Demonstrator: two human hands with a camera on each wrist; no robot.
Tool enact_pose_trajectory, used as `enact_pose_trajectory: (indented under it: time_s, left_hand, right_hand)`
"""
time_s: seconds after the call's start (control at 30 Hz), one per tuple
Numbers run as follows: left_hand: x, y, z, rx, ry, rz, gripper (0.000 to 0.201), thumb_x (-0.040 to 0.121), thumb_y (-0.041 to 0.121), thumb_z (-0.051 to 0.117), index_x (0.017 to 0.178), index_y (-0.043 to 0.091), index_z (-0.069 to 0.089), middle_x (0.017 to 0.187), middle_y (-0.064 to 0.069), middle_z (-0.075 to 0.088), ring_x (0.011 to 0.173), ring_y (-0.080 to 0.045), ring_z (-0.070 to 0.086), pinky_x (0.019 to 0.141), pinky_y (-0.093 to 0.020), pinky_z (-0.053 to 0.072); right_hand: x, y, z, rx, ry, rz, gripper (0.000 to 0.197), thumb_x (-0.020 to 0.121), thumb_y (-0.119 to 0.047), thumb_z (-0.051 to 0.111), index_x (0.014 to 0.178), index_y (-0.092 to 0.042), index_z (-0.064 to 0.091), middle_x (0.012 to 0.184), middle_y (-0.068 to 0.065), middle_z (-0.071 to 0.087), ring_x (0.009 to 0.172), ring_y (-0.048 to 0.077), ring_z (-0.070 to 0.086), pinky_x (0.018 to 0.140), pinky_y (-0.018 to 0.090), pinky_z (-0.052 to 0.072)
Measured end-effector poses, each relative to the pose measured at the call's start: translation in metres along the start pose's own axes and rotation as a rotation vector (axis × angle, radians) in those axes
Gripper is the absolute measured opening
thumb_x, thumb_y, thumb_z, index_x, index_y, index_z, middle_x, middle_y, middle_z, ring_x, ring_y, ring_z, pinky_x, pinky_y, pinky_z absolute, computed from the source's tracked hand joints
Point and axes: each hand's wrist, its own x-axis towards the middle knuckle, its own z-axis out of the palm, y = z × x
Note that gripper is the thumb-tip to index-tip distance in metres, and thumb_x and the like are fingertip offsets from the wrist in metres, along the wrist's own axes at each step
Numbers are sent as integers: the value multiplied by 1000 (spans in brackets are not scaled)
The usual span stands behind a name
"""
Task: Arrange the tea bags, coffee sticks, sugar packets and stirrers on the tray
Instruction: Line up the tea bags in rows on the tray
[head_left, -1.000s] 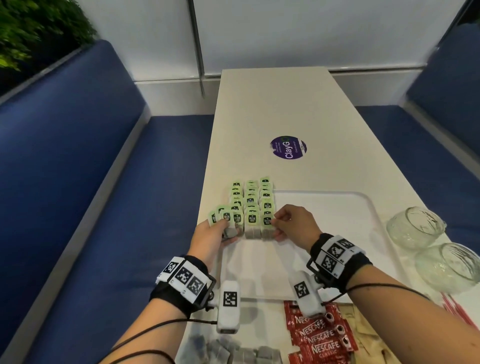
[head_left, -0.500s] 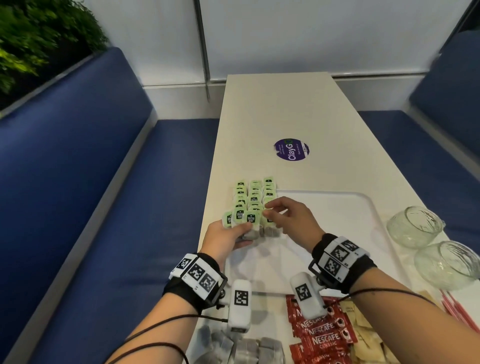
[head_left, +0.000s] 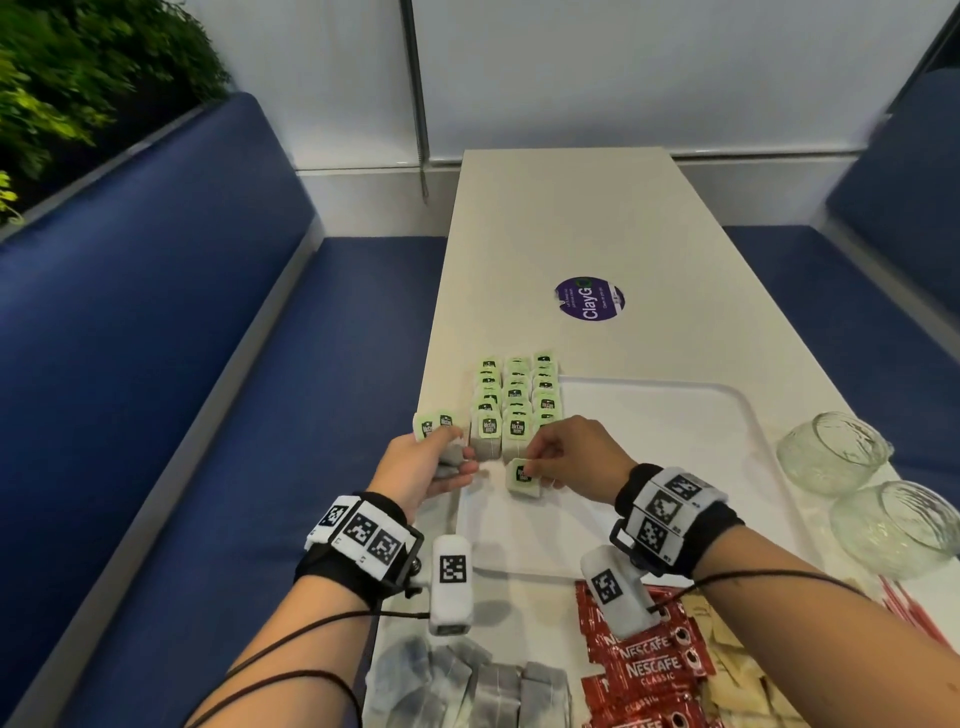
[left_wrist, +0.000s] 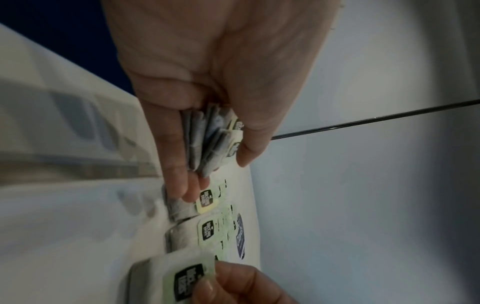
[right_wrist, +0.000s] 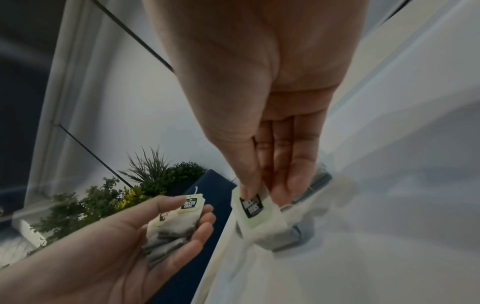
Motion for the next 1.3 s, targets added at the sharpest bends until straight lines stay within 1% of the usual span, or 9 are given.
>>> enact_pose_trajectory:
  time_s: [0.17,0.27,0.43,0.53,0.67,0.87,1.0,1.2,1.3]
  left_hand:
    - [3,3,-2,-91,37,13,28,98,9,43,105,-12,60,102,-24,72,87,-30,74,72,-34,62]
    - [4,4,-5,-108,42,47,24,100,6,44,102,-11,61,101,-25,72,91,-33,73,79,-38,61]
    - [5,4,-13,-110,59,76,22,99,6,47,109,-8,61,100,-23,73,90,-33,73,77,-36,62]
    - [6,4,-18,-119,71,87,22,99,5,47,110,-9,60,100,-22,73,91,-33,73,76,-34,62]
    - [6,2,-19,-120,75,97,22,100,5,45,110,-7,61,101,-22,73,91,-33,73,78,-34,61]
    - [6,-5,-16,-85,53,72,20,98,5,51,111,-5,62,97,-23,73,90,-32,74,76,-33,62]
    - [7,-7,-16,-50,55,72,19,96,6,55,111,-4,64,96,-22,74,90,-32,74,82,-38,61]
    - [0,-5,-6,19,-3,92,14,95,6,59,107,2,67,89,-14,76,77,-23,75,70,-30,62]
    - [-5,-3,6,55,-70,89,15,95,5,60,108,3,66,91,-15,76,77,-25,75,72,-32,62]
  right_hand:
    - [17,-13,14,5,57,-30,8,78,-17,80,79,-11,74,68,-1,68,58,9,60,61,26,54]
    - [26,-22,22,-75,88,-54,8,80,-19,78,84,-12,76,75,-5,65,68,6,55,61,15,41]
    - [39,-34,23,-96,120,-21,6,83,-14,71,87,-12,76,74,-7,63,68,7,57,67,21,42]
    - [40,-43,14,-76,-103,58,6,83,-11,71,79,-9,75,62,-2,65,52,5,58,58,23,50]
    - [38,-47,13,-62,-325,128,16,83,-14,74,88,1,73,70,5,68,56,11,63,54,24,53]
    - [52,-36,22,-134,19,49,9,83,-12,70,76,-13,75,67,-14,61,73,10,60,66,23,47]
    - [55,-31,24,-95,86,56,9,84,-13,70,76,-16,73,68,-13,60,75,11,60,68,24,44]
    - [41,-26,14,55,276,9,13,87,-27,68,97,-19,69,83,-3,64,78,14,61,76,31,50]
    - [27,-30,7,189,241,-40,13,89,-31,66,98,-23,71,85,-6,63,67,10,60,73,28,51]
